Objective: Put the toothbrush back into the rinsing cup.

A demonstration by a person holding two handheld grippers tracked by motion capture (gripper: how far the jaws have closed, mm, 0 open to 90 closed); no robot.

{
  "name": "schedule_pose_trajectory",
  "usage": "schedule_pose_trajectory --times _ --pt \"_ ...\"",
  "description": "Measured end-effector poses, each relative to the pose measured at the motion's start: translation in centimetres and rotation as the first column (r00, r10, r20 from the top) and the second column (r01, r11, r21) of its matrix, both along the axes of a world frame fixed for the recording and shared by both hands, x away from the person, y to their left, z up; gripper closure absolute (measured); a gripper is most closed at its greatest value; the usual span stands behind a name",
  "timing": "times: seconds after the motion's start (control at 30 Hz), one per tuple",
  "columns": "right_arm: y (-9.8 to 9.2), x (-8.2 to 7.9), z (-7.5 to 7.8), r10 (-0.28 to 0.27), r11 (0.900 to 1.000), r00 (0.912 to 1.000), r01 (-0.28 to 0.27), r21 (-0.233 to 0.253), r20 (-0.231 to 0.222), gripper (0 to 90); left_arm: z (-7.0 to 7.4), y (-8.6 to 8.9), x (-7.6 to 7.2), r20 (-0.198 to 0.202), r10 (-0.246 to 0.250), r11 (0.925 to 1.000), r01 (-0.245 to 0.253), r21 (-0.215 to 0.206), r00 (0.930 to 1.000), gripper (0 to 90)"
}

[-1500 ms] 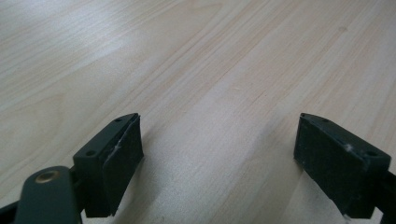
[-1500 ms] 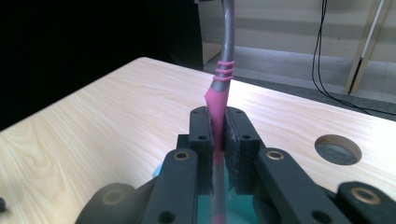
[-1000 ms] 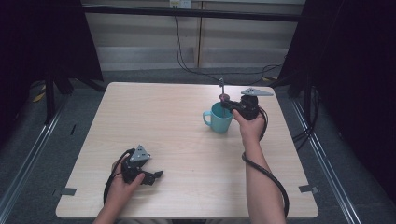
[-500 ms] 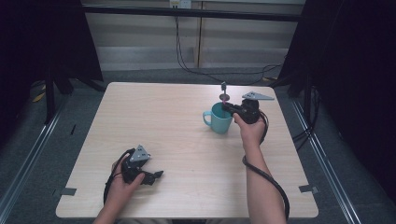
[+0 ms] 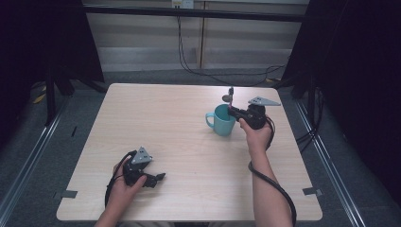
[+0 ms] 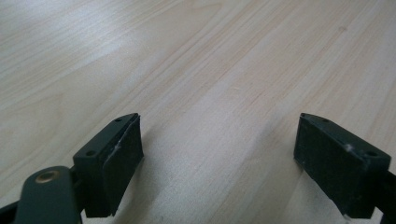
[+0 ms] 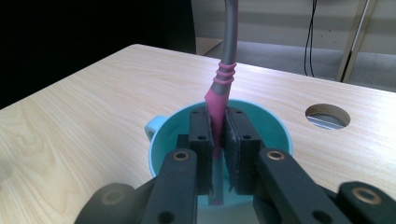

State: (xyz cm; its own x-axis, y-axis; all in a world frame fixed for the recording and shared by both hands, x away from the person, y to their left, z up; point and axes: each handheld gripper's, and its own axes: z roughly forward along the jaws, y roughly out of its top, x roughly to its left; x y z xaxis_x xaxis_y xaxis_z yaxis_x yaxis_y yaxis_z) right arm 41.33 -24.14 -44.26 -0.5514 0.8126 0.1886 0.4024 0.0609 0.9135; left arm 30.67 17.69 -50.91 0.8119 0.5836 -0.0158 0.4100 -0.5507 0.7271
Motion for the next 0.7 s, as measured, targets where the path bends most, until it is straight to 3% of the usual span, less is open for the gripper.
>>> schedule_pose_trajectory --times 0.7 --pt "-0.66 -0.55 -0.22 -0.017 1.000 0.9998 0.017 -0.010 -0.008 81.1 0.00 0.00 0.01 -0.002 -0.004 1.0000 0.004 0.001 1.0000 15.1"
